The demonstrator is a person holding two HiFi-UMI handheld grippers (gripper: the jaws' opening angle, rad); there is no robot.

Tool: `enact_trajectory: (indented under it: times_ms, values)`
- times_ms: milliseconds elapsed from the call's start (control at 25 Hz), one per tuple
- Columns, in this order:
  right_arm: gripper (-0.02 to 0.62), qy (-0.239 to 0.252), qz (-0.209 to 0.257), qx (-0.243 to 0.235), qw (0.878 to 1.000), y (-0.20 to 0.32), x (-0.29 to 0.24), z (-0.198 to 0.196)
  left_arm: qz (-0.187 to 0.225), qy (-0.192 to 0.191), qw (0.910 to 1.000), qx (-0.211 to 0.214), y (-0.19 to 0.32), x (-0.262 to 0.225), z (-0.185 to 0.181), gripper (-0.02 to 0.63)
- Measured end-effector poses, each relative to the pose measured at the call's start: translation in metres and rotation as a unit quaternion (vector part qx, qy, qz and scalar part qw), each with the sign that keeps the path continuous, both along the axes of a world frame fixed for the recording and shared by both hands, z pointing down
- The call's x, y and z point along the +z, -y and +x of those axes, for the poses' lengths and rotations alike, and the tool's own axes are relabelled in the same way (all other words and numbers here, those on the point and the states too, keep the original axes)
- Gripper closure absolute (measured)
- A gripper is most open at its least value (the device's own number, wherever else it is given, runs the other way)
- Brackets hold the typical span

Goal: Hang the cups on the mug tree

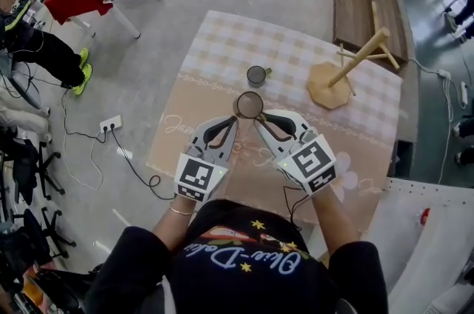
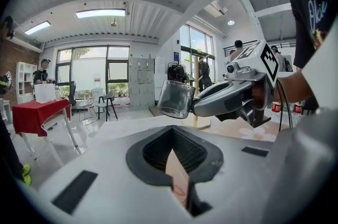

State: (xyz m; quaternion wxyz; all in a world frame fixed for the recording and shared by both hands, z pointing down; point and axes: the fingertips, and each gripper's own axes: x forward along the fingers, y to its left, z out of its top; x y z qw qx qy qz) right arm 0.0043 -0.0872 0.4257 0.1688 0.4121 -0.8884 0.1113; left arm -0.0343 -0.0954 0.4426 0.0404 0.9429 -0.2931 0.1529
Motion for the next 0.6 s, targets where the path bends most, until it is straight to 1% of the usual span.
enact_trajectory:
  times_ms: [160, 320, 600]
  values:
    - [0.548, 0.001, 0.005, 0.002, 1.000, 0.001, -0.009, 0.011, 0.008, -0.005, 0.9999, 0.005, 0.003, -0.010, 0.014, 0.604]
    - [0.548, 0.003, 0.012, 0.010, 1.000, -0.016, -0.025, 0.015, 0.016, -0.010, 0.9997, 0.014, -0.014, -0.027, 0.018, 0.604]
    - [0.548, 0.004, 0.028, 0.019, 0.999, -0.028, -0.026, 0.022, 0.036, -0.015, 0.9989, 0.027, -0.024, -0.031, 0.028, 0.604]
